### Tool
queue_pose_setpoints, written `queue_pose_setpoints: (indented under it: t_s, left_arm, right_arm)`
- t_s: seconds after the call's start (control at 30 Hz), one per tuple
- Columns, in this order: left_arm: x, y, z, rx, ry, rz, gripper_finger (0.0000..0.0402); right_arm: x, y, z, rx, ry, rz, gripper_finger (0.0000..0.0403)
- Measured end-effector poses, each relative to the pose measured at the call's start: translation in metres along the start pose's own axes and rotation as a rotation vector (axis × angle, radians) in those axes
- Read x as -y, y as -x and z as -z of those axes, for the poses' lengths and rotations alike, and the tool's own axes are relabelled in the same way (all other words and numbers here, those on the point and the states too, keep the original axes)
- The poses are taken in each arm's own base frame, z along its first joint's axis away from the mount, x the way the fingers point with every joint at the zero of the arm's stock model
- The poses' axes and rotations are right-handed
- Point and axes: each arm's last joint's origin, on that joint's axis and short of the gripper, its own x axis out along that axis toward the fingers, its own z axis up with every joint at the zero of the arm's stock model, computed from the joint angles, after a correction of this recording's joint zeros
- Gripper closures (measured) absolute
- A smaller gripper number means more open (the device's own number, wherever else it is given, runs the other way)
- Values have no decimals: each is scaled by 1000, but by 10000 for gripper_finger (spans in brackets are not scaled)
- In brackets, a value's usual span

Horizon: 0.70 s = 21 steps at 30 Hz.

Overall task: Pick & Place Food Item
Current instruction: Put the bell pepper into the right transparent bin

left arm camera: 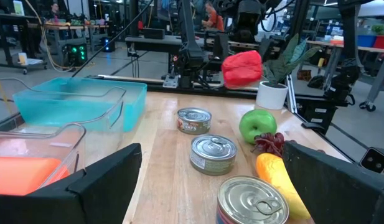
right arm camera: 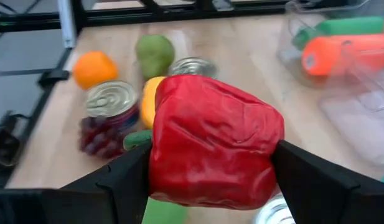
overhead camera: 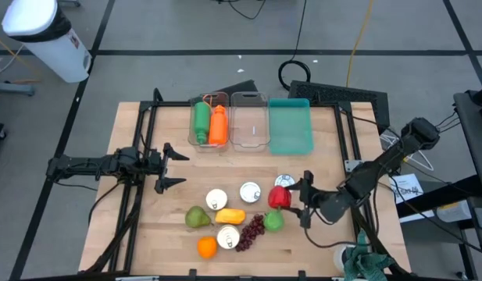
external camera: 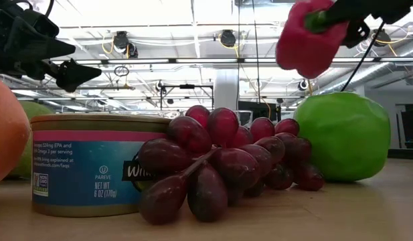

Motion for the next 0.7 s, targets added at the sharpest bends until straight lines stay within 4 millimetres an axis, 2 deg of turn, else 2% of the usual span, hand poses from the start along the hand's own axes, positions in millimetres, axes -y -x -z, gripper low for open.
queue_pose_setpoints:
  t_s: [0.7]
  left_arm:
    - [0, 0, 0, 0, 0, 0, 2]
  right_arm:
    - [30, -20, -11, 2, -1, 137, 115]
